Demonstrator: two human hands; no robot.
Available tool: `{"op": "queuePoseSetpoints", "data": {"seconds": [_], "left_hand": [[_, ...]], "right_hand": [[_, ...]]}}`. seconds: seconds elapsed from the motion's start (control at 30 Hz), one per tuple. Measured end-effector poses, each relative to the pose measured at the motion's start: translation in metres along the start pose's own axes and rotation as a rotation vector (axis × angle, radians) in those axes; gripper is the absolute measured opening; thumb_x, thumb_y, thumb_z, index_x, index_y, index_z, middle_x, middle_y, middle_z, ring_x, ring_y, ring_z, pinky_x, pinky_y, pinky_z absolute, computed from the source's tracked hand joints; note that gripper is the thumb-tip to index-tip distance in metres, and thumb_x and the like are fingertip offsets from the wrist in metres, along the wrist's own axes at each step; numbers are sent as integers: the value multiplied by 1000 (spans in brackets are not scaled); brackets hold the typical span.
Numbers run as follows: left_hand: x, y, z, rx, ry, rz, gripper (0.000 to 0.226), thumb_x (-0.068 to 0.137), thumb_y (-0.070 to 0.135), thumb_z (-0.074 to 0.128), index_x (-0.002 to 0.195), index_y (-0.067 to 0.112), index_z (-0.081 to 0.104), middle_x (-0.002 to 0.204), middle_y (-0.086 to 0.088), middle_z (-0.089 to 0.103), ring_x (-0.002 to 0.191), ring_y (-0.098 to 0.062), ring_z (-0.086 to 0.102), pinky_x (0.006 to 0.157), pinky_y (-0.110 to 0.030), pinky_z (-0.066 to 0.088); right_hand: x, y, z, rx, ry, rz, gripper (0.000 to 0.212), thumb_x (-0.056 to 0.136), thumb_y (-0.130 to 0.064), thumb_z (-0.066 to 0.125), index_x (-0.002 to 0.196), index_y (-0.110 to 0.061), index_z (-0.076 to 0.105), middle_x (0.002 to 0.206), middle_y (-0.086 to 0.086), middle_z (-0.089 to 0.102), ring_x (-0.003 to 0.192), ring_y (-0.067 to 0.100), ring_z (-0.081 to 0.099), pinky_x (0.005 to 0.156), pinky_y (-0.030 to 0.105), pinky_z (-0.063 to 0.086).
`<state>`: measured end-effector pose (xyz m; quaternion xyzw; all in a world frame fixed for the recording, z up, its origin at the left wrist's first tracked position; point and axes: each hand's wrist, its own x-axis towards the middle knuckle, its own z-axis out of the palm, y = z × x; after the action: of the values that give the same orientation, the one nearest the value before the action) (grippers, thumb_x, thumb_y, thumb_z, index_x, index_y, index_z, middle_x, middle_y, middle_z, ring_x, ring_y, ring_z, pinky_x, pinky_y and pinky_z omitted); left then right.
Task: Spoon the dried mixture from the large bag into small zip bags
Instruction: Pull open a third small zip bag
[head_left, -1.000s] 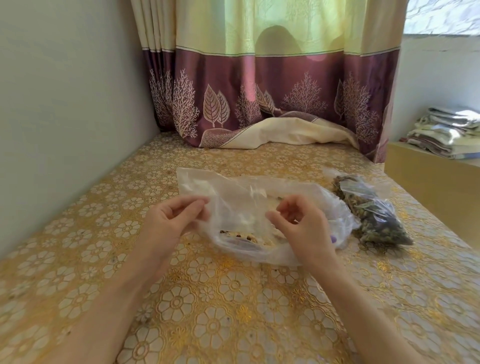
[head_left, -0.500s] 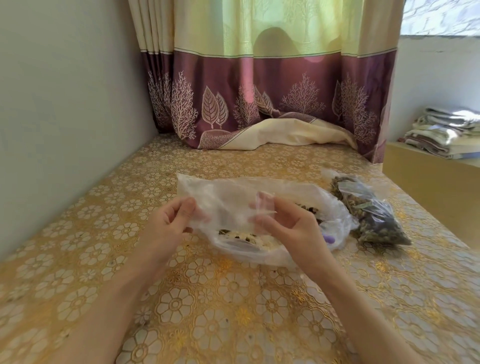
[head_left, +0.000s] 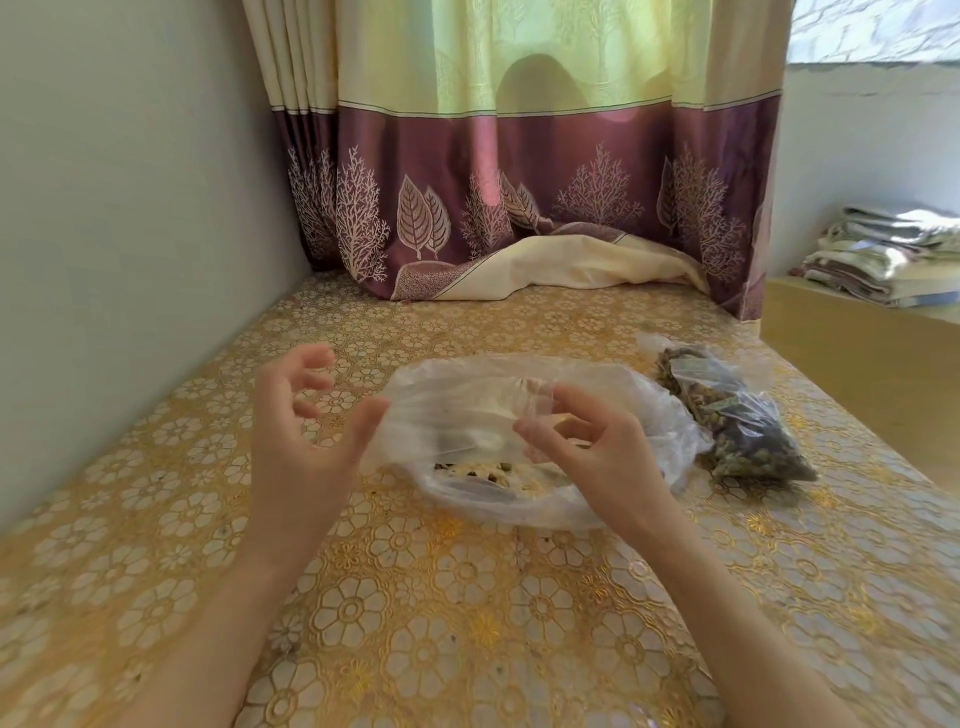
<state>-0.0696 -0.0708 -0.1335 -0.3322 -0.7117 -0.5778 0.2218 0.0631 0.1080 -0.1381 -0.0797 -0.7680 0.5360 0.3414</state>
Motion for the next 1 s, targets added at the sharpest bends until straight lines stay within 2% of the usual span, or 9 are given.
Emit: {"op": "queuePoseSetpoints", "data": {"seconds": [0.07,0.13,0.27,0.4,0.53,0.6,0.73,0.83,1.0], "left_hand": [[-3,5,3,118,-134,236,72,69,61,62,127,26,38,124,11,42,111,-4,43,97,-23,36],[-7,8,10,243,-279,443,84,68,67,60,134,22,33,133,9,37,125,-5,34,106,-30,28],[-8,8,17,375,-438,620,82,72,65,56,136,18,34,136,3,42,128,-11,36,112,-44,24],[-8,4,13,409,-456,593,67,78,54,60,134,23,39,128,0,52,120,-18,48,105,-49,35],[-8,4,10,374,-492,552,62,79,37,67,133,26,39,122,-2,55,104,-21,58,80,-42,53],[-9,5,9,370,-502,558,59,79,31,67,132,25,40,118,-3,56,99,-20,60,75,-39,55],[-10,5,12,325,-531,555,57,80,22,68,130,23,40,114,-4,58,98,-18,60,77,-37,54],[-11,6,13,313,-542,537,57,80,20,70,129,22,42,112,-4,59,96,-19,61,76,-37,54],[-11,6,10,309,-530,532,45,86,38,56,127,23,50,107,3,61,92,-11,60,74,-27,50]], "right_hand": [[-1,-2,3,-36,-41,-54,31,75,-40,72,104,-43,61,92,-18,67,71,2,65,64,15,51],[-3,-3,8,-56,-84,-107,35,79,-26,75,105,-43,60,100,-16,66,73,2,63,67,15,53],[-6,-7,14,-49,-164,-192,41,78,-19,76,109,-40,61,106,-19,63,76,3,63,71,13,52],[-7,-9,15,-69,-189,-222,35,78,-25,75,107,-39,62,109,-21,61,76,4,65,71,15,54],[-8,-10,13,-62,-161,-220,32,78,-29,74,105,-43,61,105,-16,64,72,4,65,66,15,53],[-7,-10,10,-30,-131,-197,34,79,-23,75,104,-42,62,103,-10,64,70,2,64,63,13,52],[-7,-12,9,-40,-127,-167,29,80,-26,74,104,-37,64,103,-2,65,66,2,62,60,14,51],[-7,-14,9,-33,-123,-121,28,78,-33,71,105,-34,67,100,-3,66,67,12,64,63,22,54],[-8,-16,7,-35,-115,-92,25,75,-39,67,98,-30,70,101,-4,68,65,15,67,66,33,56]]}}
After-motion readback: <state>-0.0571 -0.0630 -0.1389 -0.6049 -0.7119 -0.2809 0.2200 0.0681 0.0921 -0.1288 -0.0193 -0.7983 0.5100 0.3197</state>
